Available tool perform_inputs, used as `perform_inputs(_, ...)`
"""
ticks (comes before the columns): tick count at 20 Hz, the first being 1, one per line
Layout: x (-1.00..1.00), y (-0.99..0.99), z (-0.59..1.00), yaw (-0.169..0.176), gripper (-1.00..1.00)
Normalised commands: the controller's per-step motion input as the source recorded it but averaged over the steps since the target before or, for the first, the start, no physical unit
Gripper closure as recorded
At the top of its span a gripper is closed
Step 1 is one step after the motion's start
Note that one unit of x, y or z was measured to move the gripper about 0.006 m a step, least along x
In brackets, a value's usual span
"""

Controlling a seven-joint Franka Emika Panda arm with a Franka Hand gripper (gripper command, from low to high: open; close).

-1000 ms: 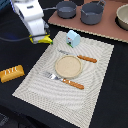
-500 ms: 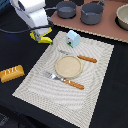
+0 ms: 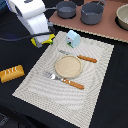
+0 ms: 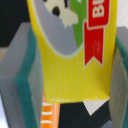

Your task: Interact with the objects in diverse but meaningful ways.

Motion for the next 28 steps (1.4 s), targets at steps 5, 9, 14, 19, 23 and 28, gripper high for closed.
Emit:
perform_inputs(5, 0.61, -0.75, 0.28, -0.045, 1.00)
perform_inputs(9, 0.59, -0.69, 0.05, -0.064, 1.00)
perform_inputs(14, 0.43, -0.62, -0.08, -0.098, 1.00)
perform_inputs(19, 0.47, -0.60, -0.06, -0.104, 1.00)
perform_inputs(23, 0.44, -0.52, -0.09, -0.103, 1.00)
perform_inputs(28, 0.42, -0.35, -0.15, -0.045, 1.00)
